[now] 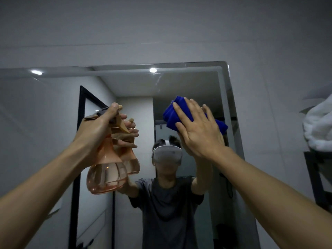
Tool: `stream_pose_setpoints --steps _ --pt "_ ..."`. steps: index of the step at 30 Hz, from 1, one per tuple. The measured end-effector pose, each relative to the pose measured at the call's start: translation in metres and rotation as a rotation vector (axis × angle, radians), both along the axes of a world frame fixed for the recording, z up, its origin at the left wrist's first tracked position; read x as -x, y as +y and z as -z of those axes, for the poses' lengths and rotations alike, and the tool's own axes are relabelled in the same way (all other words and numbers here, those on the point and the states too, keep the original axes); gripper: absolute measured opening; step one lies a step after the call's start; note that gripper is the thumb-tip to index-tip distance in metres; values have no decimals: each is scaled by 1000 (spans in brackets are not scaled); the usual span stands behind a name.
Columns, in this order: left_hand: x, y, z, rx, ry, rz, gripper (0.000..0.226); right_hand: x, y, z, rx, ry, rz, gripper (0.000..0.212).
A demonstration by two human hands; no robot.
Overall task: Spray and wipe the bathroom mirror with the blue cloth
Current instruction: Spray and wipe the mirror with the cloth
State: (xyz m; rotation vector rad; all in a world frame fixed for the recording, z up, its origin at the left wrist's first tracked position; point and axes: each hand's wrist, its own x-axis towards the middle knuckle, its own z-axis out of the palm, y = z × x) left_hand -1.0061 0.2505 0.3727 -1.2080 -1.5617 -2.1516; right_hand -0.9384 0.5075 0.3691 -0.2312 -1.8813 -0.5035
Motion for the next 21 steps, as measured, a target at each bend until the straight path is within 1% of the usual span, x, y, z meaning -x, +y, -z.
stream_pose_setpoints --steps 6,9,14,17,19,21 --pt "31 -43 4 35 16 -71 46 12 -26 5 193 127 -51 57" --pt "45 -60 2 29 29 -60 45 23 -42 -4 259 189 -66 58" --pt "67 -76 0 36 -3 28 47 51 -68 -24 274 277 -52 58" --pt "78 -81 -4 47 12 44 47 60 -73 -29 291 324 -28 58" --pt "84 -82 -7 56 27 31 45 58 -74 -29 299 318 -30 59" --pt "85 -81 -8 63 38 36 43 53 -71 -29 294 265 -39 60"
